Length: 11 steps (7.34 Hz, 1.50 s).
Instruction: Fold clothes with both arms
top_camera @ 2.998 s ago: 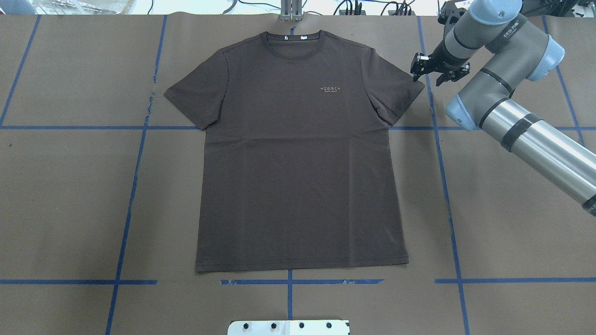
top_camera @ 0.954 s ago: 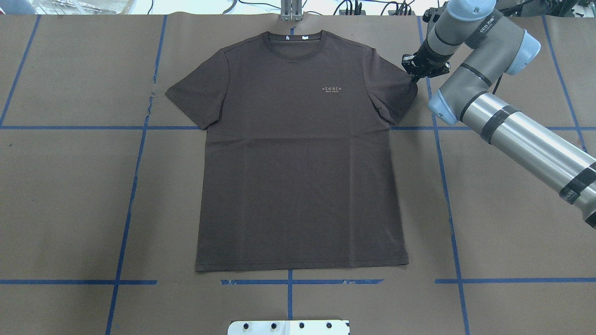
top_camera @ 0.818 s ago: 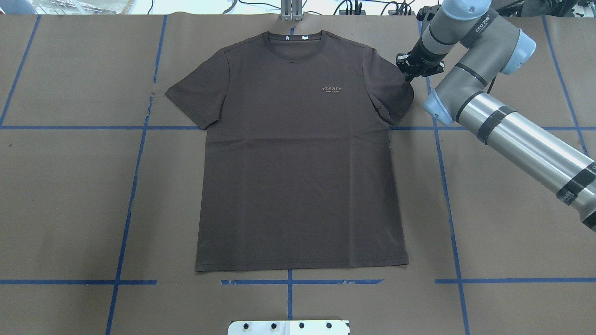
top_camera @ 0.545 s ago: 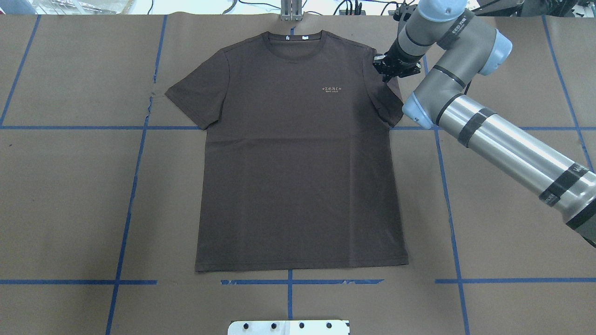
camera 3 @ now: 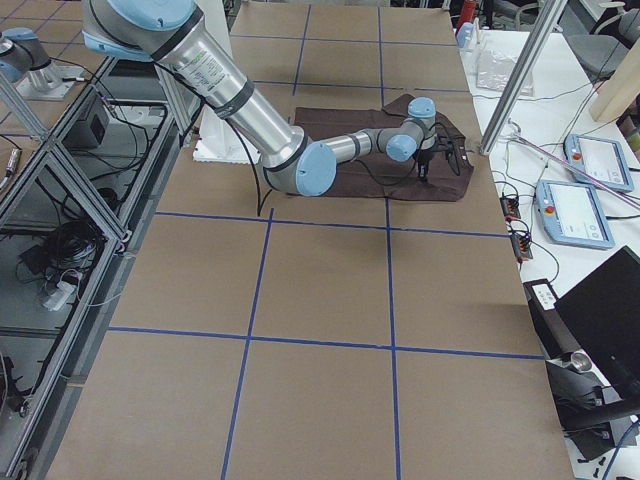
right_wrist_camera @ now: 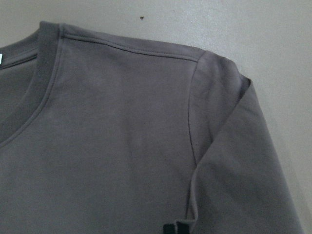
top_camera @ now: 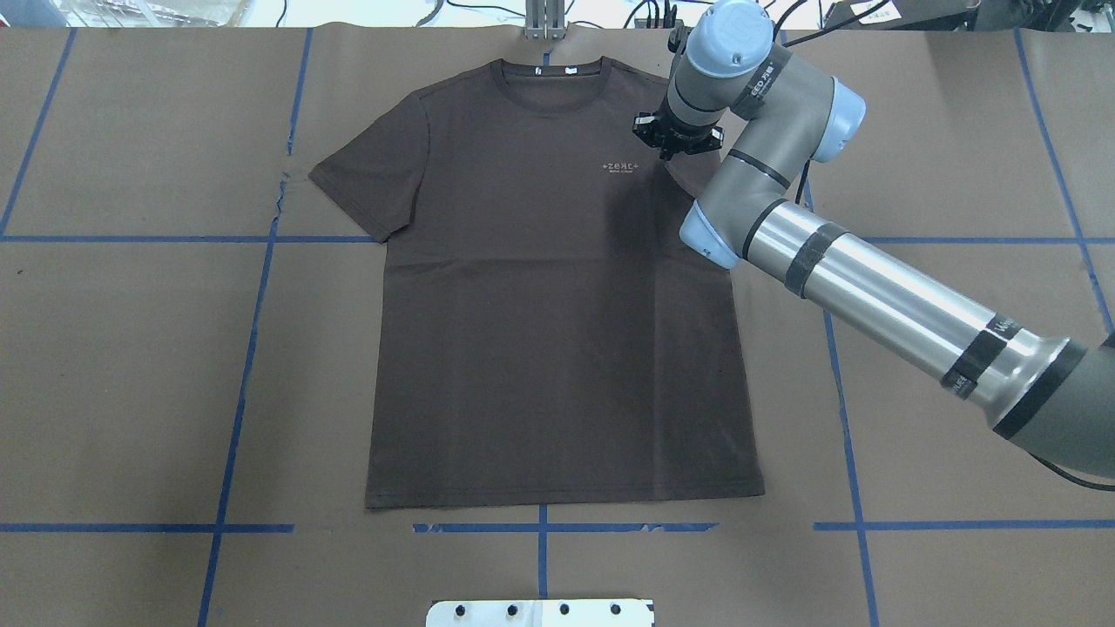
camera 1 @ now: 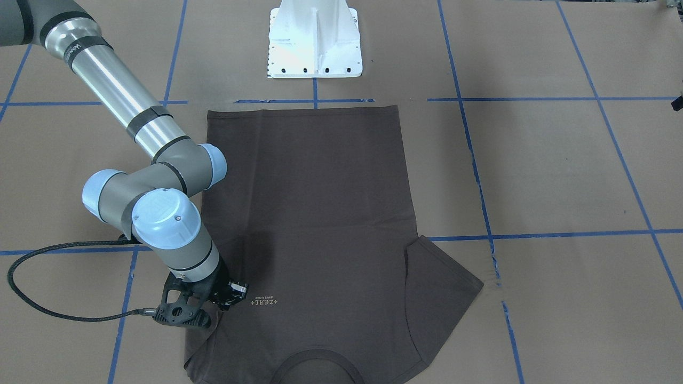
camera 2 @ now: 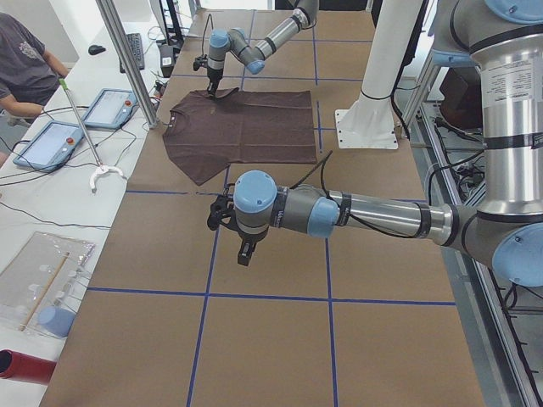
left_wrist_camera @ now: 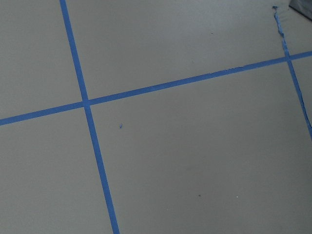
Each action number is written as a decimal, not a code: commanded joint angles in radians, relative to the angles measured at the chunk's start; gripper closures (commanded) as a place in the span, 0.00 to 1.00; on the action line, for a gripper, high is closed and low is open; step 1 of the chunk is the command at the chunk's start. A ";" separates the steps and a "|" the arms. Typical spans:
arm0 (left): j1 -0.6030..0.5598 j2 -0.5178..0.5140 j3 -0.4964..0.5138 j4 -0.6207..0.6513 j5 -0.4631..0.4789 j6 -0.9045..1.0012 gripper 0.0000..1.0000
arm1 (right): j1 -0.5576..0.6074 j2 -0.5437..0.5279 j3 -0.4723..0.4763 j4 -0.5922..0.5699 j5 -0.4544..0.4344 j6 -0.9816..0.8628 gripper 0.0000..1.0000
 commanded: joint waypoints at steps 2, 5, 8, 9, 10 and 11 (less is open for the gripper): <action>-0.001 0.010 -0.007 0.000 -0.001 0.000 0.00 | 0.000 0.041 -0.058 0.001 -0.052 0.001 1.00; -0.001 0.000 -0.018 -0.002 -0.002 -0.007 0.00 | -0.002 0.041 -0.064 0.001 -0.052 0.001 0.36; 0.023 -0.099 -0.017 -0.030 -0.004 -0.083 0.00 | 0.056 -0.043 0.143 -0.012 0.004 0.016 0.00; 0.102 -0.157 0.006 -0.069 -0.002 -0.193 0.00 | 0.087 -0.118 0.263 -0.038 0.097 0.015 0.00; 0.181 -0.220 0.040 -0.112 0.004 -0.366 0.00 | 0.102 -0.197 0.376 -0.058 0.183 0.016 0.00; 0.248 -0.353 0.134 -0.148 0.013 -0.547 0.00 | 0.112 -0.297 0.490 -0.057 0.230 0.016 0.00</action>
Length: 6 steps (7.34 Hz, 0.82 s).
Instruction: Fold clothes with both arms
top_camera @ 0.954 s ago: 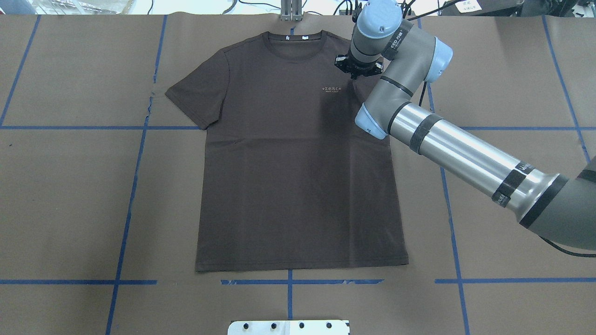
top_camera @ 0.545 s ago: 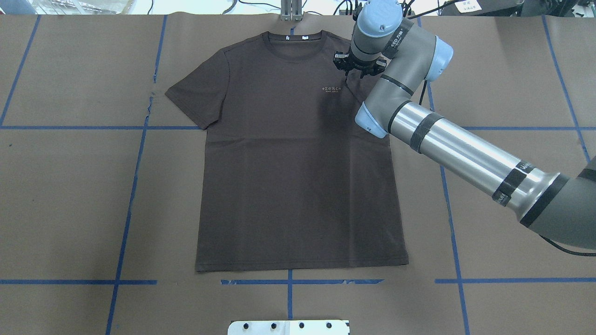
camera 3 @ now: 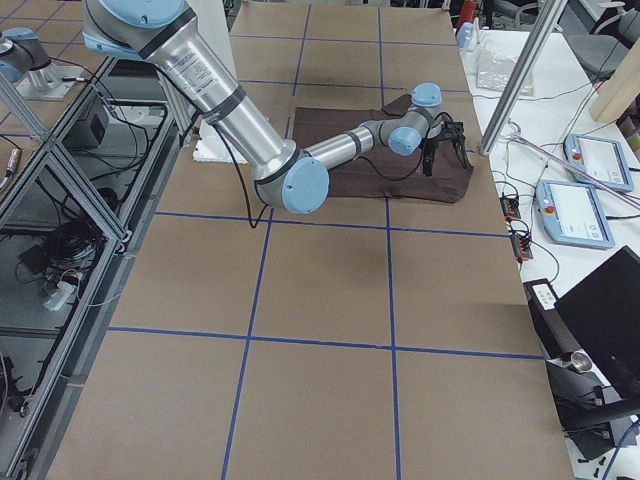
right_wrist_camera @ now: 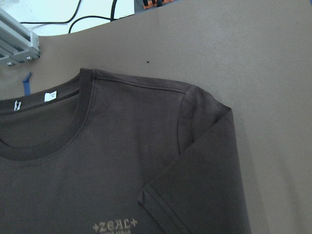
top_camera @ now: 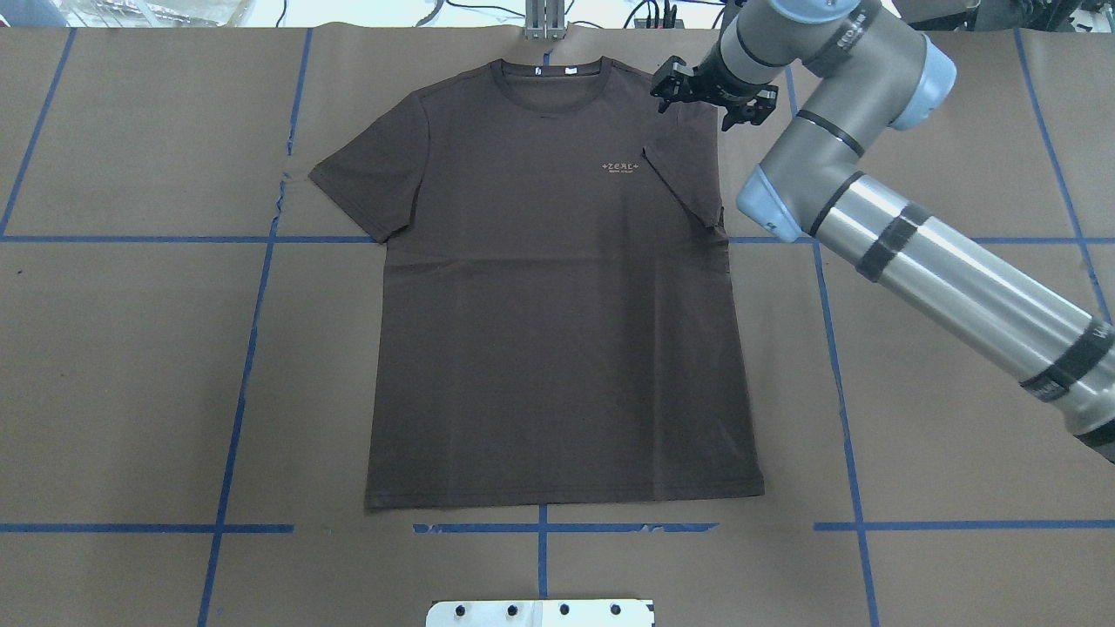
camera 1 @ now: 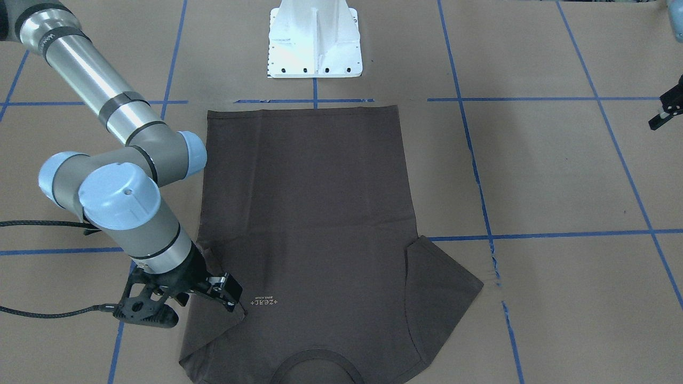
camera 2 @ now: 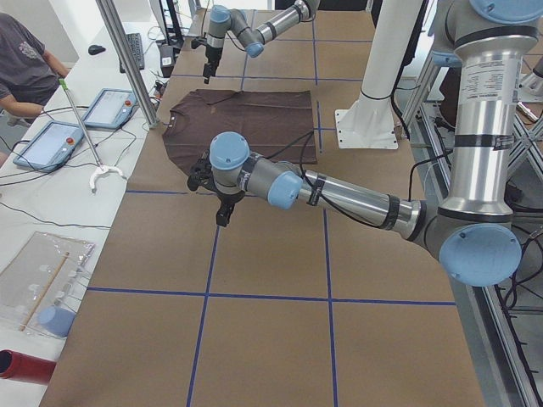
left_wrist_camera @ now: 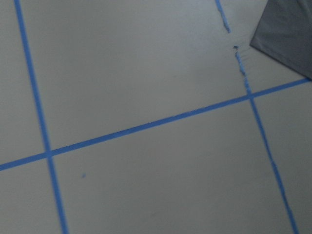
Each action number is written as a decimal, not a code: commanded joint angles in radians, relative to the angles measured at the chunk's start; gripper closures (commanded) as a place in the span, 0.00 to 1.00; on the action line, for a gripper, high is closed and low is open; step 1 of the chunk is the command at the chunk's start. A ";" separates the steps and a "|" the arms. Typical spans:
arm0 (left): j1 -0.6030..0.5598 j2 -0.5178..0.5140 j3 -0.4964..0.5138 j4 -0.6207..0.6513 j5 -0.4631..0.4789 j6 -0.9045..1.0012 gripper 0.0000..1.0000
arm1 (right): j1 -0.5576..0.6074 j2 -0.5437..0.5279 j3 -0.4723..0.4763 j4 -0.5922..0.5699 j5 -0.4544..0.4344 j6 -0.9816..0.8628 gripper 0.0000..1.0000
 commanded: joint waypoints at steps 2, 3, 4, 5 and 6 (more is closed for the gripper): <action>0.298 -0.278 0.174 -0.061 0.292 -0.482 0.00 | 0.031 -0.293 0.326 -0.003 0.129 -0.001 0.00; 0.334 -0.363 0.295 -0.108 0.326 -0.539 0.02 | 0.037 -0.362 0.378 0.002 0.146 -0.001 0.00; 0.371 -0.404 0.404 -0.229 0.333 -0.642 0.08 | 0.037 -0.416 0.416 0.005 0.158 -0.002 0.00; 0.379 -0.429 0.478 -0.318 0.345 -0.741 0.11 | 0.037 -0.462 0.461 0.005 0.178 -0.002 0.00; 0.403 -0.470 0.523 -0.336 0.394 -0.836 0.15 | 0.037 -0.470 0.470 0.005 0.184 -0.002 0.00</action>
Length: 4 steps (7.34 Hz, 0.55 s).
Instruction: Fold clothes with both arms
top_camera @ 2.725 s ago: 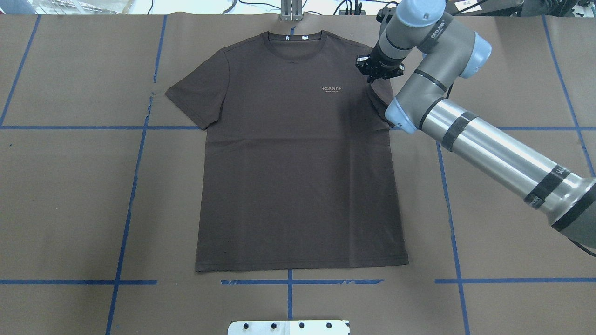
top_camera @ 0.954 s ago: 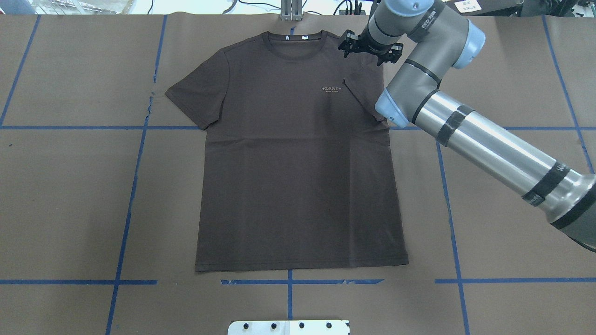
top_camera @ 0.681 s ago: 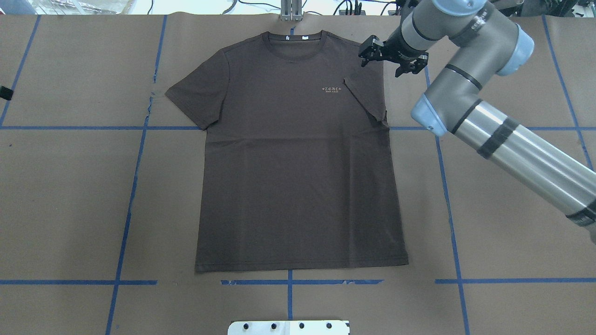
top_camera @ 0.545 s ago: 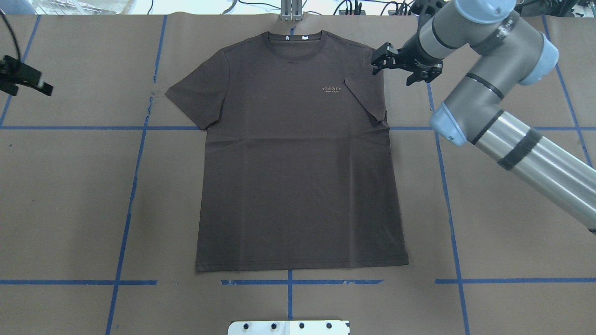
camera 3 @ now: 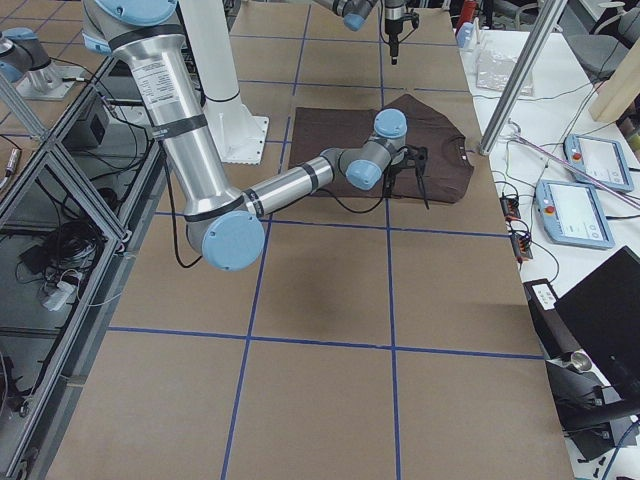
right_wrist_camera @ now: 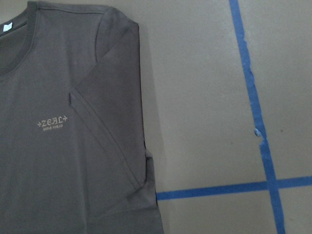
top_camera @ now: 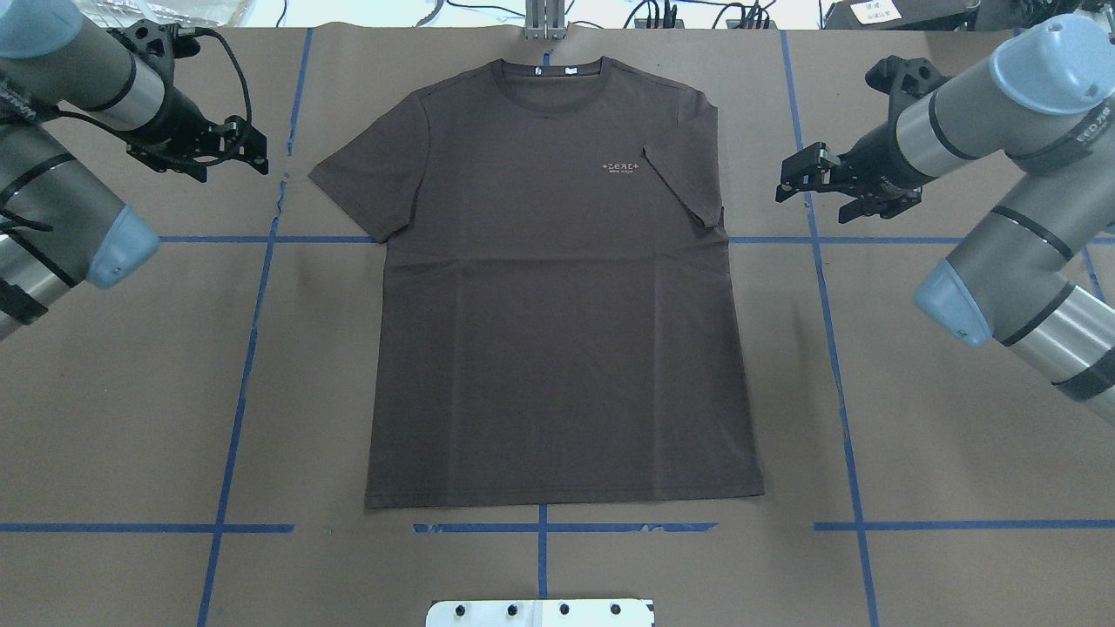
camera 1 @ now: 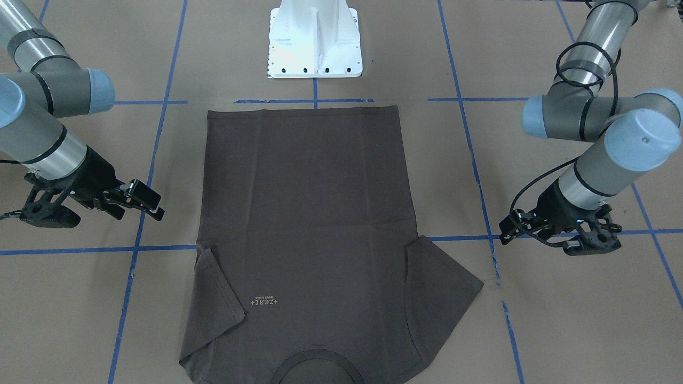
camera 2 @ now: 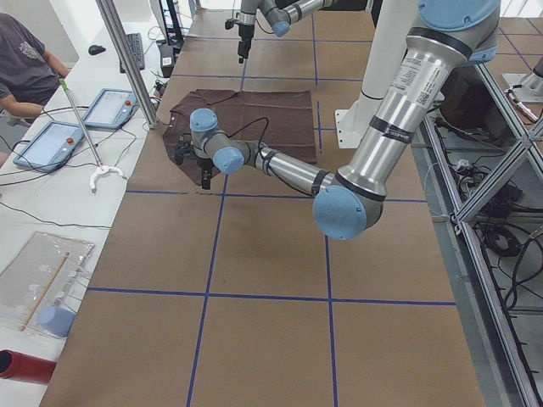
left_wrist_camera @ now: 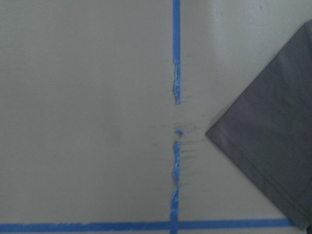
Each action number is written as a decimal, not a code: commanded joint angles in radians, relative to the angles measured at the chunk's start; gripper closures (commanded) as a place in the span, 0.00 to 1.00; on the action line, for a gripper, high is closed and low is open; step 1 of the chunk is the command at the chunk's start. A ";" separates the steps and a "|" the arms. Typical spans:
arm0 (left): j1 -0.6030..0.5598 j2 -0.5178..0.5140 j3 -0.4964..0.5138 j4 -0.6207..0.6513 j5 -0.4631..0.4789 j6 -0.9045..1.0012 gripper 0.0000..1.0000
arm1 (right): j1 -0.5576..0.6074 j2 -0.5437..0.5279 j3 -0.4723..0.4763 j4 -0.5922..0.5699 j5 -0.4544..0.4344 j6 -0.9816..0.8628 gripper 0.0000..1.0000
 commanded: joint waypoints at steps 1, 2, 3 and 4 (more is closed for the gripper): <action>0.042 -0.073 0.081 -0.060 0.073 -0.174 0.17 | 0.002 -0.038 0.045 0.001 0.029 0.000 0.00; 0.044 -0.092 0.091 -0.060 0.075 -0.193 0.18 | 0.002 -0.043 0.054 0.001 0.031 0.000 0.00; 0.065 -0.139 0.176 -0.074 0.089 -0.190 0.18 | 0.002 -0.049 0.079 -0.002 0.029 0.001 0.00; 0.087 -0.188 0.241 -0.080 0.151 -0.192 0.19 | 0.001 -0.062 0.077 -0.004 0.020 0.000 0.00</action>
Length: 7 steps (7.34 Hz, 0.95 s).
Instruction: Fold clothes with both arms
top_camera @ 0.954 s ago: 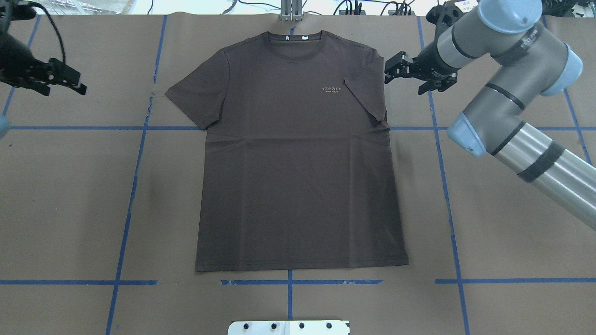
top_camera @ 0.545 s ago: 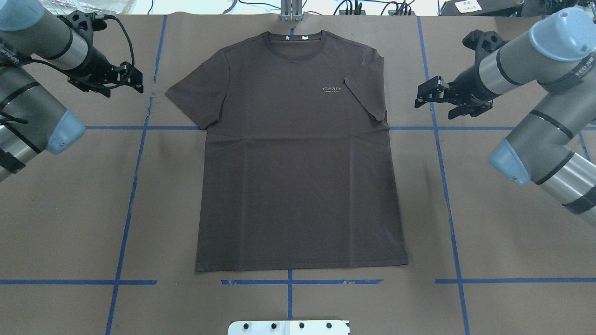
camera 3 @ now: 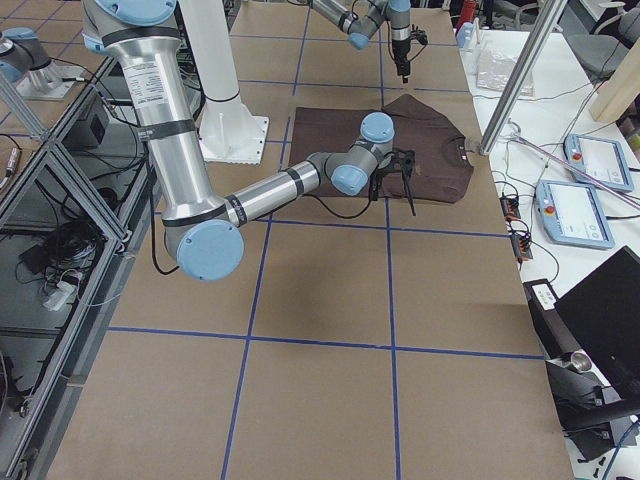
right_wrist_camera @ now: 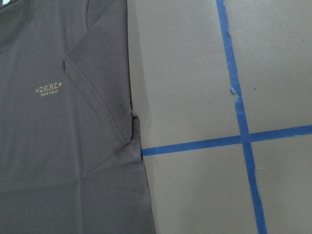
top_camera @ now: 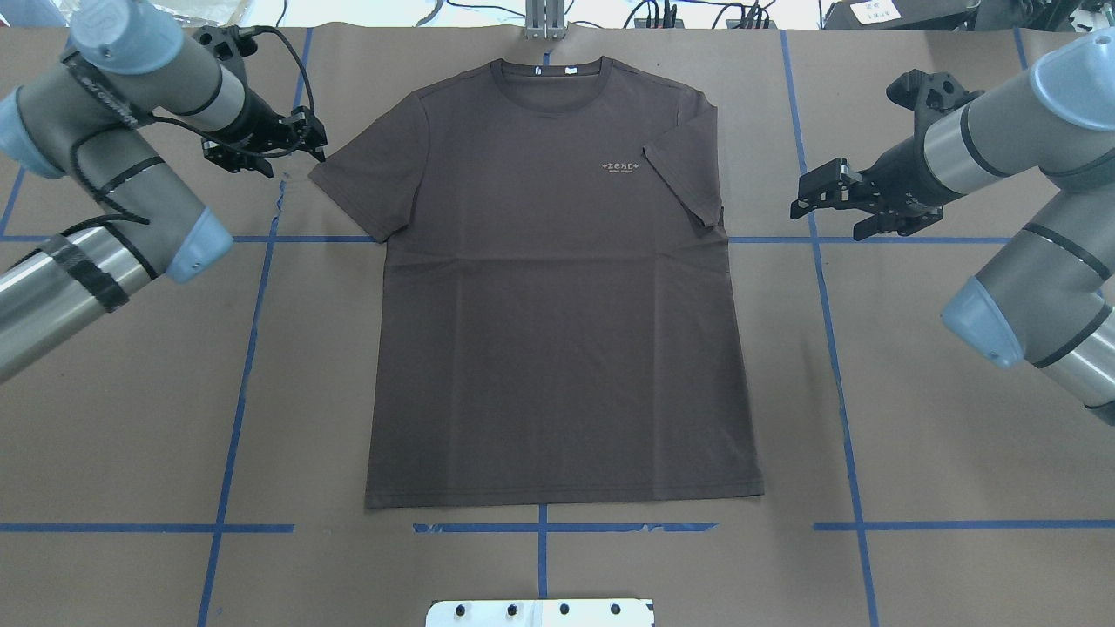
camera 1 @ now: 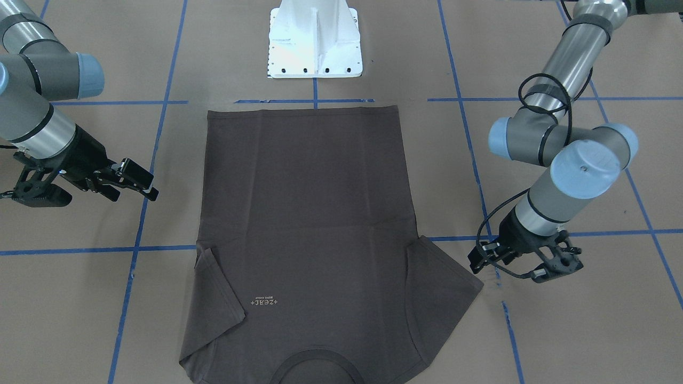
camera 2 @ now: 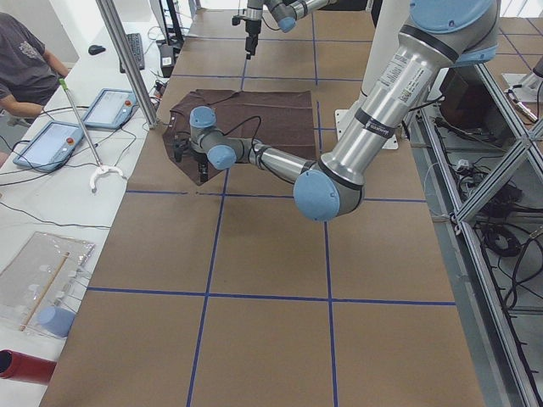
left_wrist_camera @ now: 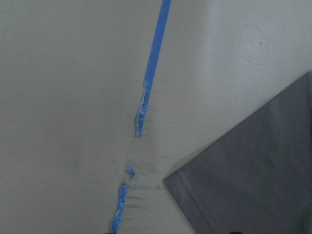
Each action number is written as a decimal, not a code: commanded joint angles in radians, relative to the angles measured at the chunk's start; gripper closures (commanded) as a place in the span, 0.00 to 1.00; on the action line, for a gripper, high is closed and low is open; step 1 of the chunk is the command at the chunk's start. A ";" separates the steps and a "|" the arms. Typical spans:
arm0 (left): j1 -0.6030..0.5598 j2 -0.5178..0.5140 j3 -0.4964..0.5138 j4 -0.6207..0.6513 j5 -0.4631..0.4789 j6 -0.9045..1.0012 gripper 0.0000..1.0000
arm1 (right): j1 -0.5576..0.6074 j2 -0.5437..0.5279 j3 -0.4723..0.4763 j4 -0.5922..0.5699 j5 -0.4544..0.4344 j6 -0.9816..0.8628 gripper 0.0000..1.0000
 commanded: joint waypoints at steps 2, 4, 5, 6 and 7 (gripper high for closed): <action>0.048 -0.070 0.104 -0.016 0.077 -0.001 0.23 | -0.001 -0.010 0.007 -0.002 -0.007 -0.001 0.00; 0.055 -0.080 0.164 -0.077 0.122 0.003 0.28 | -0.003 -0.012 0.004 -0.004 -0.008 0.001 0.00; 0.055 -0.079 0.166 -0.079 0.122 0.006 0.31 | -0.004 -0.009 0.001 -0.007 -0.010 0.001 0.00; 0.055 -0.080 0.170 -0.079 0.122 0.012 0.39 | -0.003 -0.006 0.001 -0.007 -0.010 0.001 0.00; 0.055 -0.079 0.178 -0.079 0.122 0.021 0.40 | -0.004 -0.001 0.001 -0.010 -0.010 0.001 0.00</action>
